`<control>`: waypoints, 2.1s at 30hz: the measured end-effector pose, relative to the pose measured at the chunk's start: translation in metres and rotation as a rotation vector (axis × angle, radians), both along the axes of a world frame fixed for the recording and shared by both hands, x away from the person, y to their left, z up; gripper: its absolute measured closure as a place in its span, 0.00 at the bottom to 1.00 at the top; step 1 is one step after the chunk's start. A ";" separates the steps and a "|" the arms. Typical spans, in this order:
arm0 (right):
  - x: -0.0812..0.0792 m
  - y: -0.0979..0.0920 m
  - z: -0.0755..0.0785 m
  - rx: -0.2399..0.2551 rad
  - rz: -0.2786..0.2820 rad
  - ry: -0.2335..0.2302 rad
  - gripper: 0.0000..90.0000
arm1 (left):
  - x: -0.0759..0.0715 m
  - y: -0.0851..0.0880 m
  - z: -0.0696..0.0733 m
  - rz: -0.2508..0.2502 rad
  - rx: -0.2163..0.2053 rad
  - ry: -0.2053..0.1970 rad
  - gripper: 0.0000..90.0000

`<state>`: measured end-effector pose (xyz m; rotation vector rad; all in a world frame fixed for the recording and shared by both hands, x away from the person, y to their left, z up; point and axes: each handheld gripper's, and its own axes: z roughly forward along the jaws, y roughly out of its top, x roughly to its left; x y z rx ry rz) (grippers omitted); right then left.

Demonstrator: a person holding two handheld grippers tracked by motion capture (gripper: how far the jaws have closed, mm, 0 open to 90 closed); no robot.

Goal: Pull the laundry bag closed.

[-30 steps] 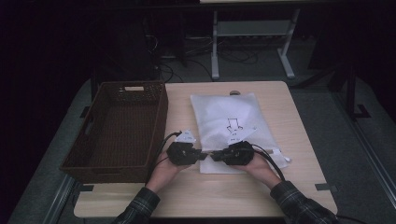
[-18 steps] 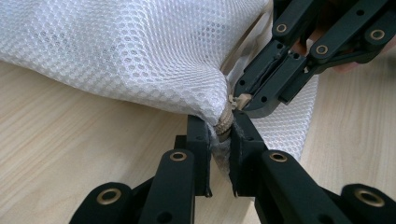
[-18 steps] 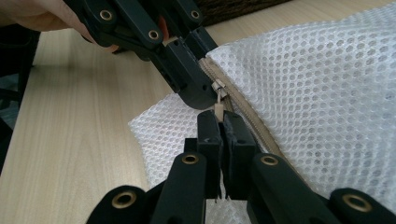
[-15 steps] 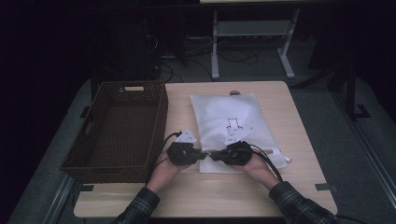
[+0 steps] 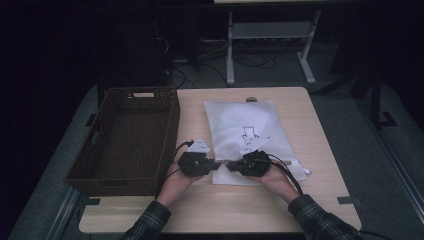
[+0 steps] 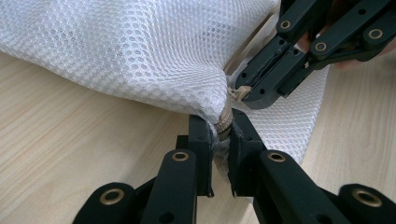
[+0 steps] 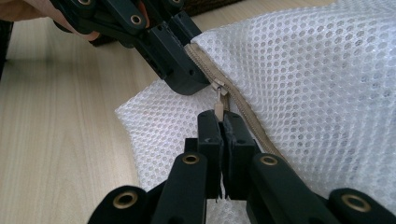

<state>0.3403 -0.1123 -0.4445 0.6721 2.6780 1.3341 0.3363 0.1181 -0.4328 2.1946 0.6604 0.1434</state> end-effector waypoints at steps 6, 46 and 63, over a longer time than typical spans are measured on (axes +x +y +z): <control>0.000 0.000 -0.001 -0.016 -0.006 -0.009 0.97 | 0.000 0.000 0.000 0.021 0.009 0.004 0.91; -0.005 -0.021 -0.003 -0.098 -0.092 -0.030 0.97 | 0.001 0.007 -0.006 0.119 0.002 0.049 0.91; -0.013 -0.042 0.003 -0.109 -0.145 -0.053 0.97 | 0.002 0.008 -0.006 0.136 -0.007 0.052 0.91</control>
